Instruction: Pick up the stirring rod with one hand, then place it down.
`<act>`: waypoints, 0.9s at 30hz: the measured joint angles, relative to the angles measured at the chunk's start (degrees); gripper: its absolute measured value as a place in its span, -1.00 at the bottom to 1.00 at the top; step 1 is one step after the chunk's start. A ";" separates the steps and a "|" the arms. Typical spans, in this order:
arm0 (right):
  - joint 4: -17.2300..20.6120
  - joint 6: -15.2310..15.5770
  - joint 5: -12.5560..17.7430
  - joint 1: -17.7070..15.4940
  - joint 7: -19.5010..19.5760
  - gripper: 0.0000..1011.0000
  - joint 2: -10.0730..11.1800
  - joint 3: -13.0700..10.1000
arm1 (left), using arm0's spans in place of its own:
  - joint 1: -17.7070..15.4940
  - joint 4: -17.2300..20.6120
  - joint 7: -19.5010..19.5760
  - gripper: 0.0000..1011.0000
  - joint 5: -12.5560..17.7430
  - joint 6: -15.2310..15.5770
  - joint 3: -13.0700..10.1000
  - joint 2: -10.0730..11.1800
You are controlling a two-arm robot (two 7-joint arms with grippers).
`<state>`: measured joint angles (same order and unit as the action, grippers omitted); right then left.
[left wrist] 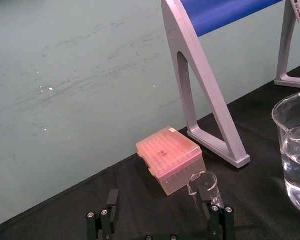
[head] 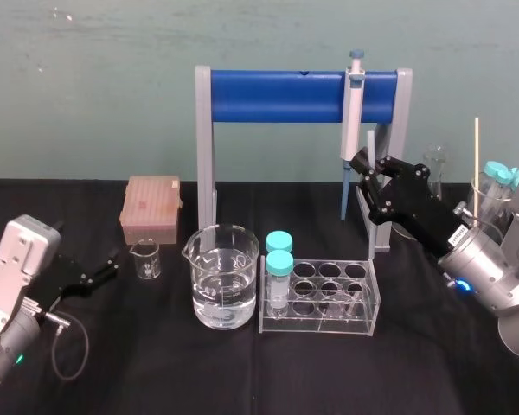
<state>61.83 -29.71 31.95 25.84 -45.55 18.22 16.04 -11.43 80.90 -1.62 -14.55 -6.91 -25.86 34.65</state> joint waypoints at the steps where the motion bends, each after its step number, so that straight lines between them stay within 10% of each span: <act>1: 0.18 0.17 0.03 -0.05 -0.10 -0.86 0.02 0.09 | 0.00 0.00 0.00 0.98 0.00 0.00 0.00 0.00; 27: 1.95 3.45 1.76 -0.87 -1.88 -0.86 1.11 2.39 | 0.00 0.00 0.00 0.98 0.00 0.00 0.00 0.00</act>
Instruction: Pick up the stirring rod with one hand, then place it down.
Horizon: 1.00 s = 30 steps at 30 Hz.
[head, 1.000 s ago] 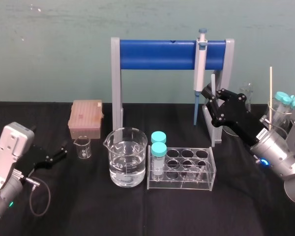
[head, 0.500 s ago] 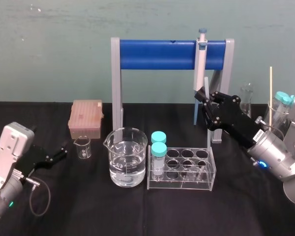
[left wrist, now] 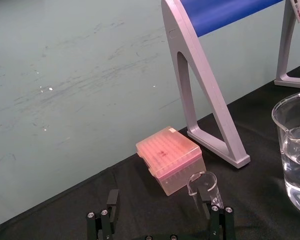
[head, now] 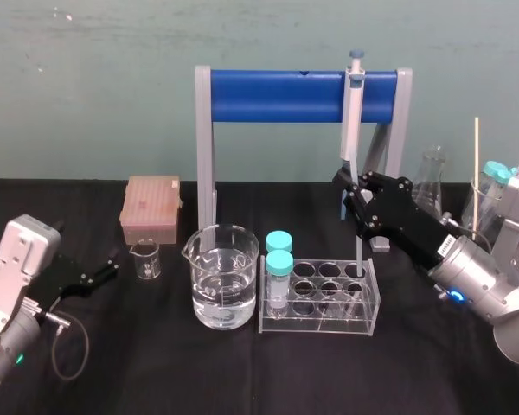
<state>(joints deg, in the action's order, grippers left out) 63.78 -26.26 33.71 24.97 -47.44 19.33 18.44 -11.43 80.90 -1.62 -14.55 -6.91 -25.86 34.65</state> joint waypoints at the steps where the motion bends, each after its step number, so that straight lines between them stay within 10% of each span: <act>1: -0.03 0.05 0.04 0.01 -0.06 -0.86 0.02 0.05 | 0.00 0.00 0.00 0.98 0.00 0.00 0.00 0.00; 30: -5.41 3.13 2.63 1.98 -2.26 -0.86 -0.48 1.71 | 0.00 0.00 0.00 0.98 0.00 0.00 0.00 0.00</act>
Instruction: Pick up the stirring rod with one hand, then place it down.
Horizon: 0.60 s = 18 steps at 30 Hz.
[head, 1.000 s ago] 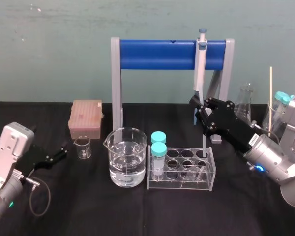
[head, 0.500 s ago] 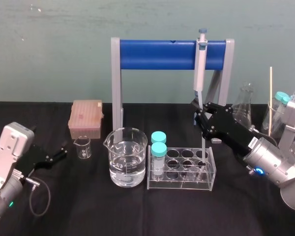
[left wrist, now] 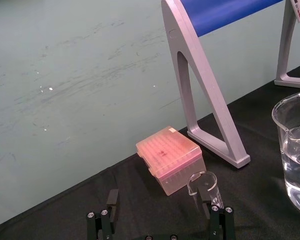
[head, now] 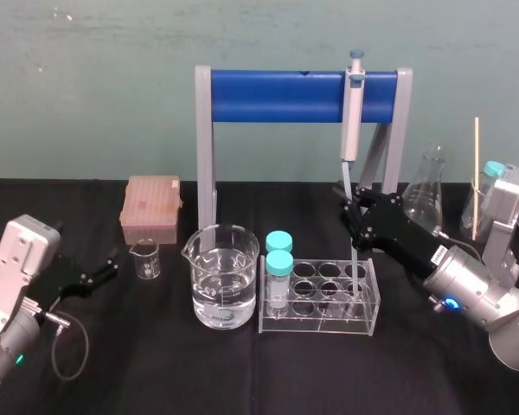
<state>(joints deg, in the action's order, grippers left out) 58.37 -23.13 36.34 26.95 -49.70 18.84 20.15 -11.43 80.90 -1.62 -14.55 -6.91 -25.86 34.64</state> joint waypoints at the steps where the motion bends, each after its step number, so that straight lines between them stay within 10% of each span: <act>1: -0.34 0.00 0.01 0.16 -0.14 -0.86 -0.08 0.06 | 0.00 0.00 0.00 0.98 0.00 0.00 0.00 0.00; 18: -7.79 0.74 -0.65 3.09 -2.82 -0.86 -1.55 1.78 | 0.00 0.00 0.00 0.98 0.00 0.00 0.00 0.00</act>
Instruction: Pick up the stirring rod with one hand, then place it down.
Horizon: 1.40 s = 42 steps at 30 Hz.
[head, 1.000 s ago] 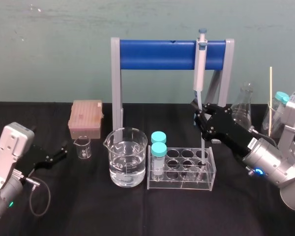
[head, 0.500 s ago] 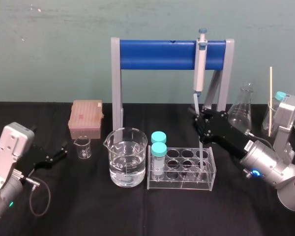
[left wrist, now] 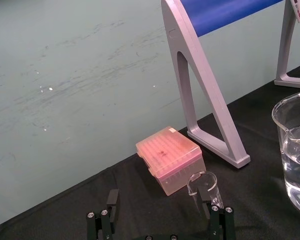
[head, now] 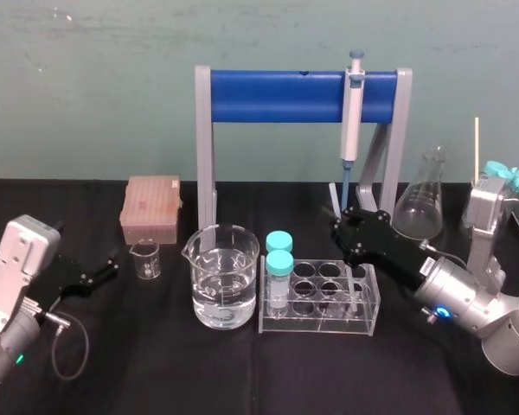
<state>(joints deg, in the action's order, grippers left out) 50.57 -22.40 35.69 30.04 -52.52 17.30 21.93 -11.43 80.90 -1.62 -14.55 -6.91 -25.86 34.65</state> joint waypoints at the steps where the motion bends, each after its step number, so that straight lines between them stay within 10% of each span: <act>1: -0.24 0.01 -0.11 0.11 -0.07 -0.86 -0.07 0.06 | 0.00 0.00 0.00 0.98 0.00 0.00 0.00 0.00; 32: -2.13 0.75 -1.11 1.04 -0.06 -0.86 -0.47 0.49 | 0.00 0.00 0.00 0.98 0.00 0.00 0.00 0.00; 42: -2.12 0.70 -1.09 1.02 -0.06 -0.35 -0.47 0.49 | 0.00 0.00 0.00 0.98 0.00 0.00 0.00 0.00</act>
<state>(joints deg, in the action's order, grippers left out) 48.45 -21.70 34.60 31.05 -52.57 16.82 22.43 -11.43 80.90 -1.62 -14.55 -6.91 -25.86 34.65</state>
